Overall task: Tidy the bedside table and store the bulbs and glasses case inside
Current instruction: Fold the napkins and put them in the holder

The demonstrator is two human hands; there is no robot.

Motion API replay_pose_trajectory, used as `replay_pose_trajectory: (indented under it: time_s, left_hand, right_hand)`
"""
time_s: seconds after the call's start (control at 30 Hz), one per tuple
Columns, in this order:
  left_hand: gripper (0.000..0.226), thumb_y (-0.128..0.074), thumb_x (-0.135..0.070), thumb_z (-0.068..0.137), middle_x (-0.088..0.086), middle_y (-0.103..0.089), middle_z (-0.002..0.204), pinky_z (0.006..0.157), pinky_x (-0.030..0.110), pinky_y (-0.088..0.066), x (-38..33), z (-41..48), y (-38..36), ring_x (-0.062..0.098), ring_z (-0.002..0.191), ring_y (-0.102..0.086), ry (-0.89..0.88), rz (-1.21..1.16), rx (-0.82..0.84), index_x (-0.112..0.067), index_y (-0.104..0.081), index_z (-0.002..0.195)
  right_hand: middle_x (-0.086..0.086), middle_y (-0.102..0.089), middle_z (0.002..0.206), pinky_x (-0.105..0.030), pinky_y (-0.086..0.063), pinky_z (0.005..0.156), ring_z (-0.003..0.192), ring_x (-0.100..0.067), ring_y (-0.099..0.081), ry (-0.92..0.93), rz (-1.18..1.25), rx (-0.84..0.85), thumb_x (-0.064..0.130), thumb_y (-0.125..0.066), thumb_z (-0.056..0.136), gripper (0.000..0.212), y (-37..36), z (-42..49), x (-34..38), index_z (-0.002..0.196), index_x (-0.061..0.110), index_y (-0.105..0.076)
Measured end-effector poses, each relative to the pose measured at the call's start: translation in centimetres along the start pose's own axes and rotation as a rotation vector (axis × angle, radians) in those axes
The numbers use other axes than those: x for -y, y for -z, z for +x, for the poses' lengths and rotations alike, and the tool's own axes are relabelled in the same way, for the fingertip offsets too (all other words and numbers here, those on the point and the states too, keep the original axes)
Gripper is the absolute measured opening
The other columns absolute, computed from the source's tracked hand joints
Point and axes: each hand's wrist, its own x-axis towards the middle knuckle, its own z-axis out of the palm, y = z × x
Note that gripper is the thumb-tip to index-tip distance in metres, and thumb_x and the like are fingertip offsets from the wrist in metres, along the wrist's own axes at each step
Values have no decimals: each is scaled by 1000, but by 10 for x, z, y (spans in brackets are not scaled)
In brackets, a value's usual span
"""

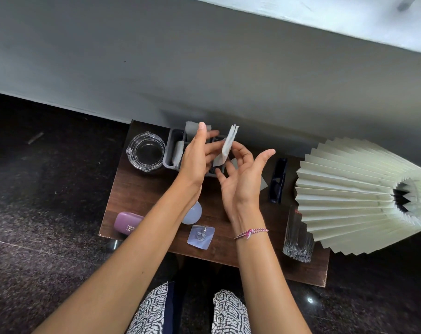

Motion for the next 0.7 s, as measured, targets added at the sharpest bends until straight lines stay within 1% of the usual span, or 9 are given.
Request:
replay_pose_trajectory:
  time_s: [0.07, 0.13, 0.2, 0.27, 0.37, 0.43, 0.5, 0.63, 0.7]
  left_hand:
    - [52, -22, -52, 97, -6, -68, 100, 75, 21, -44, 0, 1, 0, 7, 98, -61, -2, -2, 3, -20, -54, 124]
    - [50, -24, -50, 98, -4, -66, 106, 75, 22, -47, 0, 1, 0, 6, 98, -60, -4, -2, 2, -20, -52, 126]
    - [44, -26, -47, 99, -6, -62, 113, 80, 25, -49, 1, 2, 0, 5, 100, -59, -17, 20, 3, -23, -52, 124]
    - [33, -27, -41, 100, -11, -56, 116, 86, 28, -46, 2, 1, 0, 5, 104, -56, -32, 62, 23, -29, -51, 119]
    - [29, -27, -37, 101, -17, -58, 107, 83, 23, -45, 5, -1, 0, -3, 101, -55, -48, 102, 78, -32, -52, 116]
    - [31, -28, -38, 101, -17, -58, 109, 87, 24, -44, 6, -2, -1, -2, 105, -54, -65, 134, 93, -32, -53, 118]
    - [33, -28, -40, 101, -13, -58, 114, 90, 26, -44, 6, -2, -1, 3, 110, -54, -79, 143, 91, -32, -53, 120]
    - [29, -27, -43, 100, -11, -59, 117, 87, 28, -45, 3, -2, -1, 8, 115, -54, -89, 145, 81, -39, -55, 109]
    - [30, -27, -44, 100, -9, -58, 122, 92, 33, -45, 3, -1, 0, 10, 118, -52, -71, 150, 62, -37, -53, 114]
  right_hand:
    - [0, -56, 127, -41, -39, 103, 120, -19, -53, -10, 5, 8, 68, -9, 88, 75, 1, 2, 0, 118, 15, -53]
    - [-4, -50, 137, -47, -34, 109, 126, -21, -49, -26, 12, 22, 69, -10, 88, 77, 0, 3, 0, 129, 14, -47]
    - [-5, -48, 140, -50, -30, 112, 129, -21, -47, -29, 4, 32, 68, -10, 88, 78, -1, 4, 0, 134, 16, -44]
    - [-4, -47, 141, -52, -28, 114, 131, -21, -44, -29, -11, 45, 68, -9, 88, 78, -3, 5, -1, 137, 17, -42]
    - [-3, -47, 142, -54, -26, 114, 133, -21, -42, -25, -49, 46, 67, -8, 89, 76, -6, 5, -2, 138, 20, -43]
    - [-2, -48, 142, -54, -26, 114, 133, -21, -42, -10, -72, 47, 67, -8, 90, 75, -7, 4, -1, 135, 21, -45]
    - [0, -52, 138, -52, -27, 114, 131, -19, -45, 15, -98, 54, 66, -8, 89, 72, -7, 3, 0, 128, 24, -51]
    - [3, -57, 131, -49, -32, 112, 125, -19, -51, 56, -148, 63, 66, -8, 90, 66, -8, 2, 2, 111, 29, -57]
    - [6, -59, 127, -49, -31, 111, 123, -17, -52, 58, -182, 51, 66, -7, 89, 65, -8, 3, 2, 109, 29, -58]
